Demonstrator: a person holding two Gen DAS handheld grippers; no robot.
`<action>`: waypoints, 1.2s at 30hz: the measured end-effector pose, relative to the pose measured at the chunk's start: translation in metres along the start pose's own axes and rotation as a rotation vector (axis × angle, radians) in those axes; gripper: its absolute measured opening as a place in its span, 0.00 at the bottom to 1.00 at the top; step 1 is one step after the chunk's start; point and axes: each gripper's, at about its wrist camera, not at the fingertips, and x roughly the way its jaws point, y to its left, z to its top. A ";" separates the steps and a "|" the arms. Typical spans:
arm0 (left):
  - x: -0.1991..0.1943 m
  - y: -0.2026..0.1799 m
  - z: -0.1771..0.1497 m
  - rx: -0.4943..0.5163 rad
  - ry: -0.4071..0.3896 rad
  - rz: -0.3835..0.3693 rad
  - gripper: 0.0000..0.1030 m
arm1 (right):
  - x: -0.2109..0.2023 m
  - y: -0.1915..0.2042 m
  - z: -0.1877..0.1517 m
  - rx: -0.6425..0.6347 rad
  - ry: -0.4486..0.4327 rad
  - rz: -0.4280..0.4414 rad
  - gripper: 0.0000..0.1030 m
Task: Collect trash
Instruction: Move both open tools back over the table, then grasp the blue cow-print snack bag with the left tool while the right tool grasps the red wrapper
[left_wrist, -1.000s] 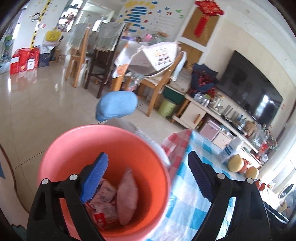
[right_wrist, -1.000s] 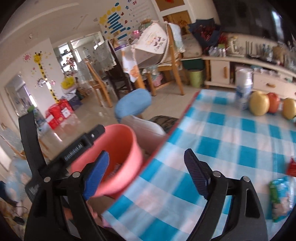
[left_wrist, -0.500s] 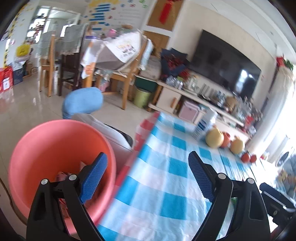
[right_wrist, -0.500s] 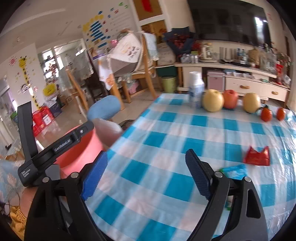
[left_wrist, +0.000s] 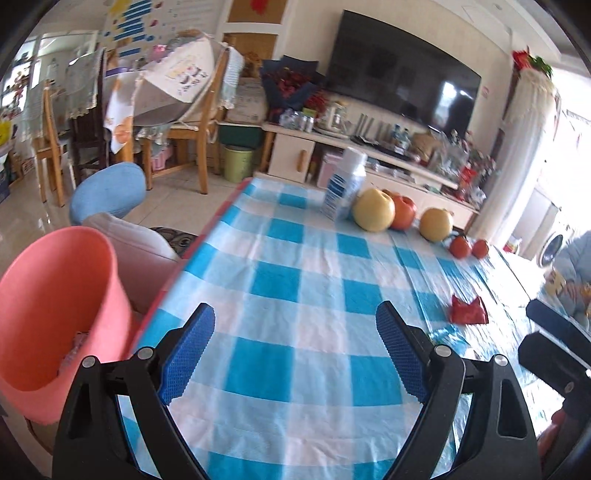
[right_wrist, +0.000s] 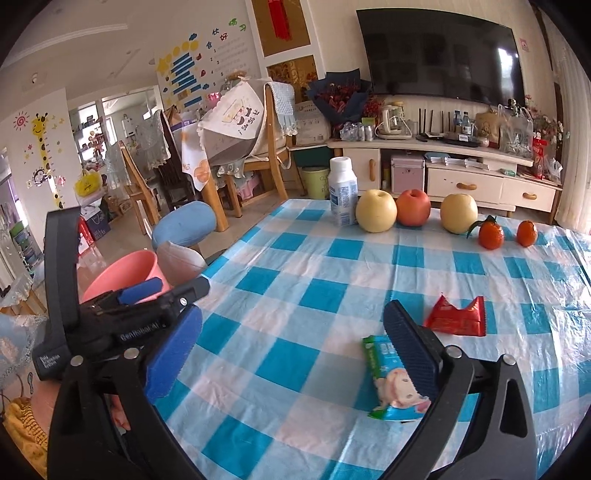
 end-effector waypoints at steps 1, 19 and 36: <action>0.001 -0.004 -0.001 0.009 0.003 0.001 0.86 | -0.001 -0.002 -0.001 0.002 0.002 0.001 0.96; 0.013 -0.062 -0.021 0.091 0.030 0.016 0.87 | -0.020 -0.074 -0.002 0.044 0.060 -0.034 0.96; 0.015 -0.132 -0.048 0.163 0.121 -0.166 0.87 | -0.043 -0.199 -0.017 0.360 0.040 -0.062 0.96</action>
